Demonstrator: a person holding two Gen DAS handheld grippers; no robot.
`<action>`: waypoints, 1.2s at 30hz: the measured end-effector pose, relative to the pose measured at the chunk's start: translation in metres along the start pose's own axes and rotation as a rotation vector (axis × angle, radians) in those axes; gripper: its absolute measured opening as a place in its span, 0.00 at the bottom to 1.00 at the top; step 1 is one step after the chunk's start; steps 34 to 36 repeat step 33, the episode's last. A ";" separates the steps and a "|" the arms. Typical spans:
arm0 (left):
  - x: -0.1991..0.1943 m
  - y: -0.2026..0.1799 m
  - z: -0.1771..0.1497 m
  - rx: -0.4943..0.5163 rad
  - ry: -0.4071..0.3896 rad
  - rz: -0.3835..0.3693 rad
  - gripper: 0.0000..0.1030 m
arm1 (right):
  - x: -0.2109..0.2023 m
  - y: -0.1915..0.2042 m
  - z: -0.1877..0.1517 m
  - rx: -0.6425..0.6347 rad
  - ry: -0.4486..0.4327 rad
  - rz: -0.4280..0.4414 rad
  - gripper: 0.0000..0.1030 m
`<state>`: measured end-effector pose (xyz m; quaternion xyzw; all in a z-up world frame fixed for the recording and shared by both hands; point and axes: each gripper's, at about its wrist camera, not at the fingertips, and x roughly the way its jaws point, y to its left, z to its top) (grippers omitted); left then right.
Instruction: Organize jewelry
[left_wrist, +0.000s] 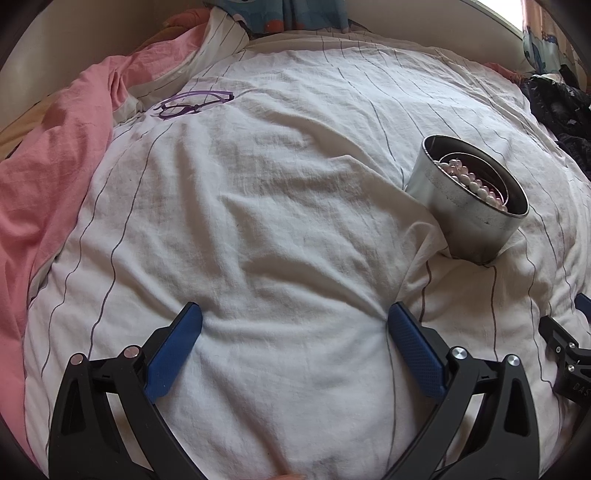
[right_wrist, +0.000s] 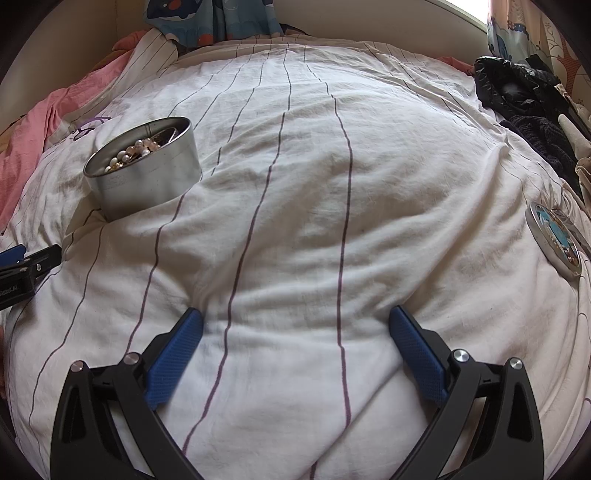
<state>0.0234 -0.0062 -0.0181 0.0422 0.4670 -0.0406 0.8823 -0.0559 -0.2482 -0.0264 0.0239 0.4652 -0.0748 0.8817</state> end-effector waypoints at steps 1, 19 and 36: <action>-0.001 -0.003 0.000 0.015 -0.004 -0.001 0.94 | 0.000 0.000 0.000 0.000 0.000 0.000 0.93; -0.008 -0.017 -0.003 0.079 -0.032 -0.027 0.94 | 0.001 0.000 0.000 0.000 -0.001 0.000 0.94; 0.003 0.000 -0.004 0.034 0.016 -0.055 0.94 | 0.000 0.000 0.000 0.000 0.000 0.000 0.93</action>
